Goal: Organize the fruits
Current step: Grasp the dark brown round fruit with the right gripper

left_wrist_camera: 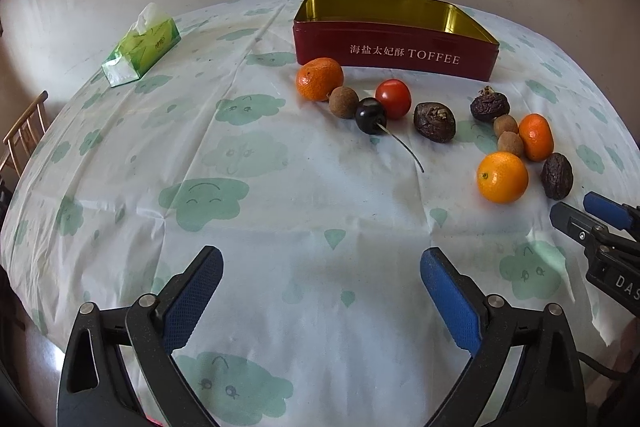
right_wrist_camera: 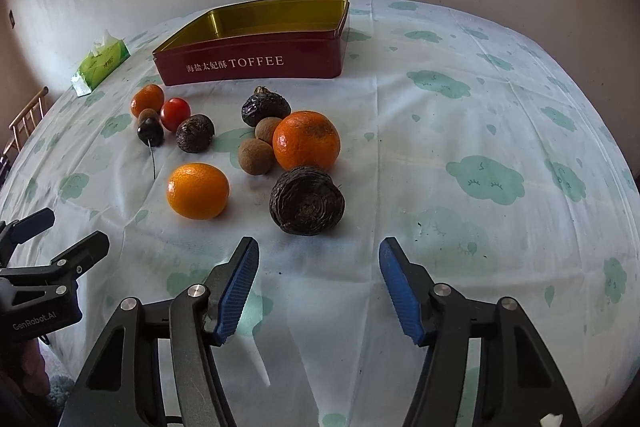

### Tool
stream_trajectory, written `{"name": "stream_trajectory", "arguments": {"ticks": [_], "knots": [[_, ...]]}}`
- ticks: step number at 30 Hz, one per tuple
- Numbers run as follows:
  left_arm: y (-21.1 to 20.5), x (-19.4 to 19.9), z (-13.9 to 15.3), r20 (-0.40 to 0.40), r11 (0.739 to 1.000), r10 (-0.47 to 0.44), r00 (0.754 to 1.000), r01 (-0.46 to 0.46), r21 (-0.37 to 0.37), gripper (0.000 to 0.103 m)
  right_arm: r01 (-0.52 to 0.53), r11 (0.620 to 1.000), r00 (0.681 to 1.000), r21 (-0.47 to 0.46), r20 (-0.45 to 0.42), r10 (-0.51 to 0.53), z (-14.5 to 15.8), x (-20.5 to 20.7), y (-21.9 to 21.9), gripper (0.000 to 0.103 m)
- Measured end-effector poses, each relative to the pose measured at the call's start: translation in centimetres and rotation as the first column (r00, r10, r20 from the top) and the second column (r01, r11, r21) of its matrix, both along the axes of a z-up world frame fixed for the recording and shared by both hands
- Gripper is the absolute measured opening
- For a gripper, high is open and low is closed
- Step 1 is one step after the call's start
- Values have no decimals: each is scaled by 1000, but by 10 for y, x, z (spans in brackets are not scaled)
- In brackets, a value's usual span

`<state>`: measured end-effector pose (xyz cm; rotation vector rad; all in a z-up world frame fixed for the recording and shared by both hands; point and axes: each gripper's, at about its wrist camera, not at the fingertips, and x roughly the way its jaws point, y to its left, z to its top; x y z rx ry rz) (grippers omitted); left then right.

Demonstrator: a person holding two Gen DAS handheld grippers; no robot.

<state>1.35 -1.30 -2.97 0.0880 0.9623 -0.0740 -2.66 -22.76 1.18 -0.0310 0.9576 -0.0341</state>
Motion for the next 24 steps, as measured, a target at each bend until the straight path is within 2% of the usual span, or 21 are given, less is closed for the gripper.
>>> {"name": "stream_trajectory", "arguments": {"ticks": [5,12,19,24], "knots": [[-10,7,-4,-20,999,-36,999,36,1,95,-8,1000,1000,2,-11,8,-4,14,0,55],[-20,14,-5,-37,998,-67,997,66,-20,95,-28,1000,1000,-11,1,28,-4,24,4,37],[-32,16,-5,-42,994,-102,994,101,-29,95,-17,1000,1000,2,4,17,-2,19,-3,36],[-39,16,-4,-41,992,-119,992,117,-42,95,30,999,1000,12,7,-30,0,12,-20,36]]}}
